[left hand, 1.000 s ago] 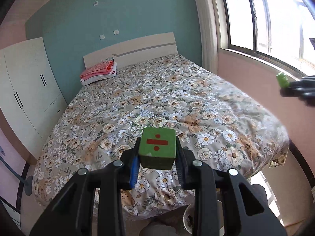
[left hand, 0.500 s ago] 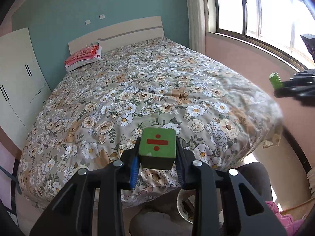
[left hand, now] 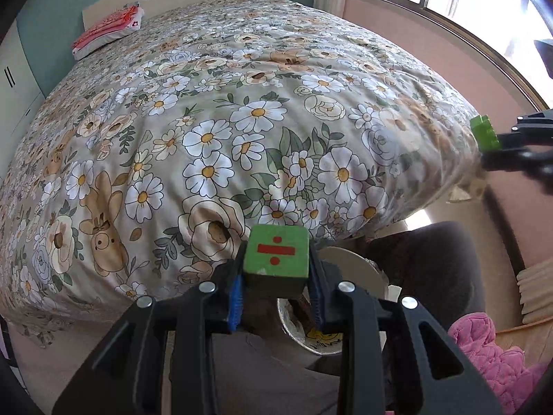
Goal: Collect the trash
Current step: 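Lift and carry the green cube and Lego brick with both tools over the bin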
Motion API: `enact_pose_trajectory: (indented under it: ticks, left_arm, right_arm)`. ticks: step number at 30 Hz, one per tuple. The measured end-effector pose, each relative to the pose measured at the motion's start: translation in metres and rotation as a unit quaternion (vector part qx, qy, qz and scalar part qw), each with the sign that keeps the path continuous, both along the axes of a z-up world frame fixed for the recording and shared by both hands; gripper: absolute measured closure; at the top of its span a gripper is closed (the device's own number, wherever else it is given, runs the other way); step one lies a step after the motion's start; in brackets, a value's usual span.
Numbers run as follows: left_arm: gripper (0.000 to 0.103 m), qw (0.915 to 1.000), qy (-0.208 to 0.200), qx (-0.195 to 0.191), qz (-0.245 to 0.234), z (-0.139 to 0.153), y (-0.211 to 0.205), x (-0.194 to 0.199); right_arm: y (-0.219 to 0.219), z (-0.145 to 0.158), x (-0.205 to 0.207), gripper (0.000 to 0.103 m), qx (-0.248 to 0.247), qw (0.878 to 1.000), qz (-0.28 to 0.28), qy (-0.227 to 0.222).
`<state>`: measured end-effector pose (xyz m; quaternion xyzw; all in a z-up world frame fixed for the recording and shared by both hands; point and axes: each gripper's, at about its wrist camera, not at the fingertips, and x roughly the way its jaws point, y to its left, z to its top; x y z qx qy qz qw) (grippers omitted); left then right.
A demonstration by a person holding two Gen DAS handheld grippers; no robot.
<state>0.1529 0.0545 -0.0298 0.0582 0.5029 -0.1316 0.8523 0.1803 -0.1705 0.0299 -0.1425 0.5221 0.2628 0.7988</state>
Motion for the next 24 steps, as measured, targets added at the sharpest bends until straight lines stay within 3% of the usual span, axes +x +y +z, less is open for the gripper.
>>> enact_pose_trajectory:
  ticks: [12, 24]
  left_arm:
    - [0.069, 0.995, 0.089, -0.027, -0.036, -0.088, -0.028, 0.003]
    - [0.07, 0.9839, 0.169, -0.04, -0.043, -0.173, -0.047, 0.002]
  right_arm:
    - [0.017, -0.104, 0.005, 0.08, -0.006, 0.994, 0.009, 0.105]
    - [0.032, -0.201, 0.001, 0.08, -0.012, 0.982, 0.008, 0.19]
